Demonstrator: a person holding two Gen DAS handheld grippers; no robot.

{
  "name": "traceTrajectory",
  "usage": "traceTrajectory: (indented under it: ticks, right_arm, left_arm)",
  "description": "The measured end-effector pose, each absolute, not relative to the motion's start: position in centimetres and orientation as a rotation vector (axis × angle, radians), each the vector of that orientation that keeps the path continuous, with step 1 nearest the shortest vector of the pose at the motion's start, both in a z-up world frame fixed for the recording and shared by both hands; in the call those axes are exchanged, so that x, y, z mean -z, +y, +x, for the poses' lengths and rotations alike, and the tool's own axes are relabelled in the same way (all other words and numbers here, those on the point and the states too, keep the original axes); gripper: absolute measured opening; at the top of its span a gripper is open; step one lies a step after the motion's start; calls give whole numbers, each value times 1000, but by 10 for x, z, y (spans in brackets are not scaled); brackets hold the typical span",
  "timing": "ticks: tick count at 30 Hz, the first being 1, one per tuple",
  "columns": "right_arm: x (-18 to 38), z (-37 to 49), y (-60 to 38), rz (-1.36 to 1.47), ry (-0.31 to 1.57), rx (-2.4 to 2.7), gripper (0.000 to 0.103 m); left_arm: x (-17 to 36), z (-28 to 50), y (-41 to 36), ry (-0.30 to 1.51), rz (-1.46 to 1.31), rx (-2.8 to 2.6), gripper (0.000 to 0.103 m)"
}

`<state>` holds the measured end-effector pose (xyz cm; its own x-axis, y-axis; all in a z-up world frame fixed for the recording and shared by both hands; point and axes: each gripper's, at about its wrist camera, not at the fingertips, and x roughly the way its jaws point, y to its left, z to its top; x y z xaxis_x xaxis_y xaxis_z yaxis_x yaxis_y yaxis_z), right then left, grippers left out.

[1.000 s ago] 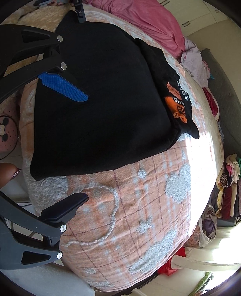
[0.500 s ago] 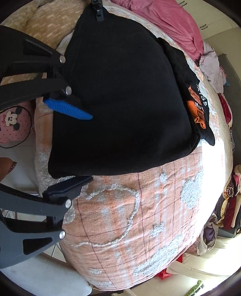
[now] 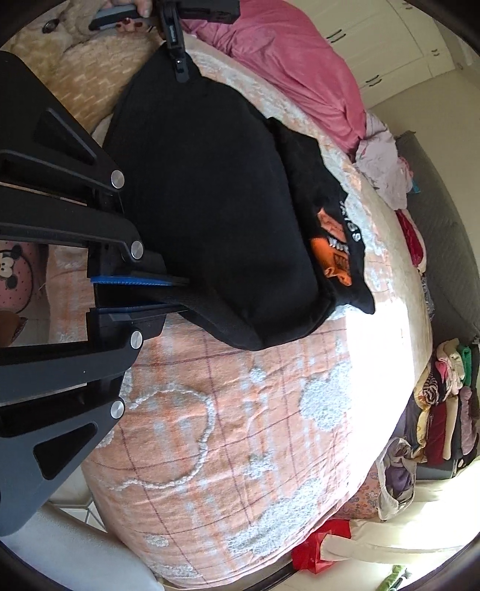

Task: Fold small clothes
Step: 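Close the left gripper on the hem while the right gripper grasps it too, then lift the hem with both grippers and fold it toward the collar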

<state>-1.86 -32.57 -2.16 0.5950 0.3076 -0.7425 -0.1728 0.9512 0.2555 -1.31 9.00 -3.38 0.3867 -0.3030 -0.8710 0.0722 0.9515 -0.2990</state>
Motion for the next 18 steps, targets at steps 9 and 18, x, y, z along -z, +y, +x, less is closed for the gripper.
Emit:
traceTrajectory:
  ticks: [9, 18]
  right_arm:
    - [-24, -1, -334, 246, 751, -283, 7]
    - [-53, 35, -337, 253, 681, -236, 7]
  left_arm:
    - [-12, 6, 95, 1027, -227, 236, 3]
    - [-41, 33, 110, 946, -255, 211, 3]
